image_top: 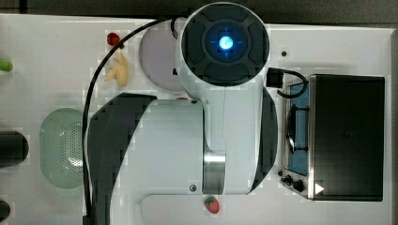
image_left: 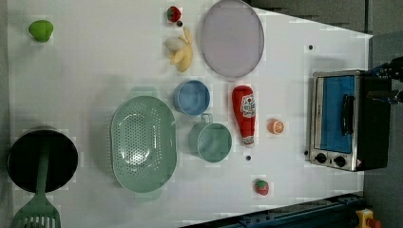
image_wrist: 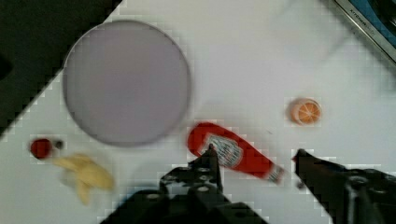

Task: Pick Ketchup from the table and place it in strainer.

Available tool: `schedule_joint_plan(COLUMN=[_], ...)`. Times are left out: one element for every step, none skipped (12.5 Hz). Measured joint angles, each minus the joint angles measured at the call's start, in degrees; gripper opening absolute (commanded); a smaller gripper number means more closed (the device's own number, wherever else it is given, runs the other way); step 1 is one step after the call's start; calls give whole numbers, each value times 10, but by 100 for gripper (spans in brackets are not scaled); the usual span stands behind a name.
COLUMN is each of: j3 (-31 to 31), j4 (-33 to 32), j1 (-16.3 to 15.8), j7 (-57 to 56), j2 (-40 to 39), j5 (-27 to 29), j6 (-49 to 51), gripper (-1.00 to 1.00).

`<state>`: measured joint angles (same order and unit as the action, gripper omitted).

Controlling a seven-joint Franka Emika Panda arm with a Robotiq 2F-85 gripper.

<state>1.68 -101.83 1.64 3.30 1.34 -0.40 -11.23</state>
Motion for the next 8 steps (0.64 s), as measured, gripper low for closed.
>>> schedule_joint_plan(j3=[18, 24, 25, 26, 28, 32, 35, 39], j4=[-36, -72, -94, -101, -102, -100, -97, -96], j1=[21, 32, 39, 45, 49, 52, 54, 53], j7=[-4, -7, -9, -10, -14, -23, -37, -62], j2=[31, 67, 96, 117, 131, 139, 139, 131], j5=[0, 0, 4, 9, 9, 9, 12, 15], j6=[38, 73, 87, 87, 78, 73, 64, 41], gripper=[59, 81, 99, 100, 100, 100, 100, 100])
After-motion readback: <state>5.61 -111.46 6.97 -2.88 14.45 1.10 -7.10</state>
